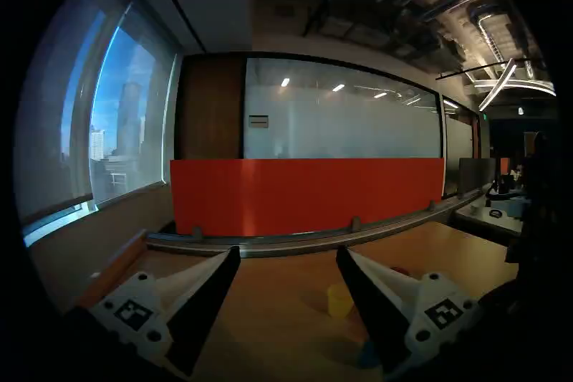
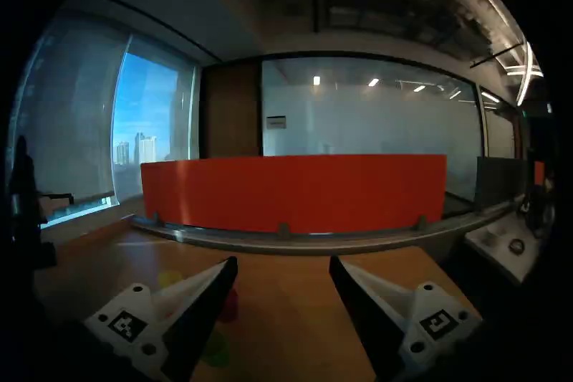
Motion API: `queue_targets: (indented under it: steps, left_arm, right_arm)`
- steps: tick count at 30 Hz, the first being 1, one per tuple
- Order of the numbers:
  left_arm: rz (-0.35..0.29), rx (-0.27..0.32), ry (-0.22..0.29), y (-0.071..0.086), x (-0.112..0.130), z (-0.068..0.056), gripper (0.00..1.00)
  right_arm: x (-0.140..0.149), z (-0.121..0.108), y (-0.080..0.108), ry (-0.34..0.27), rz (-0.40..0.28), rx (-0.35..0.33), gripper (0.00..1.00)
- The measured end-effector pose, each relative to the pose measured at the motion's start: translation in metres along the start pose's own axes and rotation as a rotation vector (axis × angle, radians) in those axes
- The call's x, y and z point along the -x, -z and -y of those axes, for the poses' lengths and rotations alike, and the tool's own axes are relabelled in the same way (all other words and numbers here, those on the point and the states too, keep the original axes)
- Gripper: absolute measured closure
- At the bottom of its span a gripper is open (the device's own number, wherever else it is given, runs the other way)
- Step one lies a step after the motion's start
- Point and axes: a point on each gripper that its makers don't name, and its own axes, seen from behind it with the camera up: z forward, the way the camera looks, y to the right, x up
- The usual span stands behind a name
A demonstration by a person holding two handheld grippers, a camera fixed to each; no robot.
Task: Pour water
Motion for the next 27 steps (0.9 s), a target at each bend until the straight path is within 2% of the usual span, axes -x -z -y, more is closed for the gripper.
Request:
queue_targets:
  steps: [6, 12, 19, 24, 27]
  left_arm:
    - [0.011, 0.066, -0.005, 0.0, 0.0, -0.015, 0.0]
    - [0.012, 0.146, -0.008, 0.001, -0.002, -0.032, 0.0]
    - [0.012, 0.239, -0.015, 0.003, -0.003, -0.054, 0.0]
    - [0.012, 0.295, -0.025, 0.005, 0.0, -0.066, 0.0]
    - [0.016, 0.329, -0.049, 0.009, 0.002, -0.073, 0.0]
  right_arm:
    - [-0.005, 0.009, 0.0, 0.033, -0.005, -0.057, 0.01]
    - [-0.015, 0.031, 0.005, 0.035, -0.016, -0.162, 0.01]
    - [-0.018, 0.065, 0.009, 0.069, -0.002, -0.295, 0.01]
    - [-0.014, 0.076, 0.01, 0.084, 0.01, -0.342, 0.01]
    - [-0.008, 0.081, 0.01, 0.096, 0.029, -0.365, 0.01]
